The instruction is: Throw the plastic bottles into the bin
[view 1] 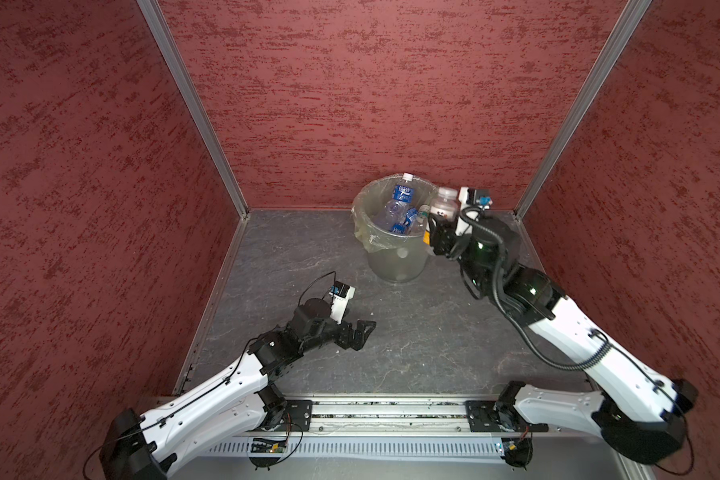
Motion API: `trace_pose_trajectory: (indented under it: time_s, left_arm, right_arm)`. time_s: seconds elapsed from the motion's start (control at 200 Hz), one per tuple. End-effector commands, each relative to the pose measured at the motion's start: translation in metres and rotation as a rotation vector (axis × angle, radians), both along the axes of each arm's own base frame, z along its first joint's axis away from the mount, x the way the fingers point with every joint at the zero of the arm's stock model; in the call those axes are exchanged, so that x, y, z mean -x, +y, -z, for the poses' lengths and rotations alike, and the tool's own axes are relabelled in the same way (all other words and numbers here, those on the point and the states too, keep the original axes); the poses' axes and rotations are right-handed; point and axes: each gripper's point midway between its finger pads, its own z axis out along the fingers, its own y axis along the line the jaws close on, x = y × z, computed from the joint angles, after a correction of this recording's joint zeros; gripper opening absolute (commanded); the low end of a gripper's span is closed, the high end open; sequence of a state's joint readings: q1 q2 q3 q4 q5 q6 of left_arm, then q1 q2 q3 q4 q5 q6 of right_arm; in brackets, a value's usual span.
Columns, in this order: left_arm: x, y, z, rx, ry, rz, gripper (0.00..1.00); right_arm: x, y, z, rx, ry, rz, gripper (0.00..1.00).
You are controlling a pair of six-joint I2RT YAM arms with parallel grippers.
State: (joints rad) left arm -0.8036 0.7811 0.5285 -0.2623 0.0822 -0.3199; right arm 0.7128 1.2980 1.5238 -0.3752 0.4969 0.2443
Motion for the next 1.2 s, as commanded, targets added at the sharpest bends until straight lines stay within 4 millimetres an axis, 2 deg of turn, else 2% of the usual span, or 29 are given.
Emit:
trace_pose_trajectory:
  time_s: [0.0, 0.045, 0.075, 0.14, 0.215, 0.281, 0.376, 0.426, 0.526, 0.636, 0.756, 0.782, 0.797, 0.817, 1.012, 1.192]
  left_arm:
    - [0.003, 0.006, 0.000, 0.006, -0.009, -0.016, 1.00]
    - [0.004, 0.007, -0.002, 0.018, -0.011, -0.021, 1.00]
    - [0.005, 0.007, -0.003, 0.025, -0.011, -0.019, 1.00]
    - [0.008, 0.009, -0.004, 0.034, -0.006, -0.020, 1.00]
    - [0.012, 0.012, -0.005, 0.043, -0.006, -0.024, 1.00]
    - [0.015, 0.015, -0.002, 0.044, -0.003, -0.030, 1.00]
    - [0.017, 0.019, -0.001, 0.045, -0.005, -0.038, 0.99]
    - [0.017, 0.020, 0.001, 0.044, -0.004, -0.039, 1.00]
    - [0.015, 0.019, 0.003, 0.033, -0.005, -0.042, 0.99]
    - [0.010, 0.015, 0.002, 0.026, -0.012, -0.044, 0.99]
    - [0.001, 0.013, -0.007, 0.010, -0.037, -0.055, 1.00]
    - [-0.002, 0.013, -0.010, 0.006, -0.041, -0.062, 0.99]
    - [-0.003, 0.013, -0.011, 0.000, -0.044, -0.064, 1.00]
    - [-0.004, 0.014, -0.013, -0.005, -0.047, -0.067, 1.00]
    - [-0.026, 0.021, -0.029, -0.003, -0.066, -0.128, 0.99]
    - [-0.050, 0.037, -0.030, 0.017, -0.030, -0.216, 0.99]
  right_arm:
    - [-0.073, -0.003, 0.003, 0.087, 0.007, 0.100, 0.52]
    - [-0.104, -0.006, 0.016, 0.106, 0.051, 0.143, 0.70]
    - [-0.120, -0.008, 0.023, 0.107, 0.081, 0.157, 0.78]
    - [-0.146, -0.013, 0.044, 0.126, 0.140, 0.208, 0.85]
    - [-0.154, -0.008, 0.052, 0.116, 0.163, 0.176, 0.90]
    - [-0.146, -0.006, 0.046, 0.080, 0.147, 0.146, 0.92]
    - [-0.120, -0.014, 0.018, 0.010, 0.074, 0.124, 0.94]
    - [-0.109, -0.020, 0.010, -0.006, 0.053, 0.125, 0.95]
    - [-0.096, -0.026, 0.007, -0.001, 0.056, 0.117, 0.95]
    - [-0.087, -0.034, 0.020, 0.029, 0.082, 0.133, 0.95]
    - [-0.076, -0.044, 0.045, 0.048, 0.114, 0.143, 0.96]
    - [-0.075, -0.045, 0.055, 0.055, 0.128, 0.144, 0.97]
    - [-0.068, -0.049, 0.050, 0.043, 0.114, 0.143, 0.97]
    - [-0.065, -0.051, 0.052, 0.041, 0.115, 0.145, 0.97]
    - [-0.029, -0.073, 0.087, 0.034, 0.144, 0.158, 0.99]
    - [0.001, -0.093, 0.117, 0.041, 0.176, 0.184, 0.99]
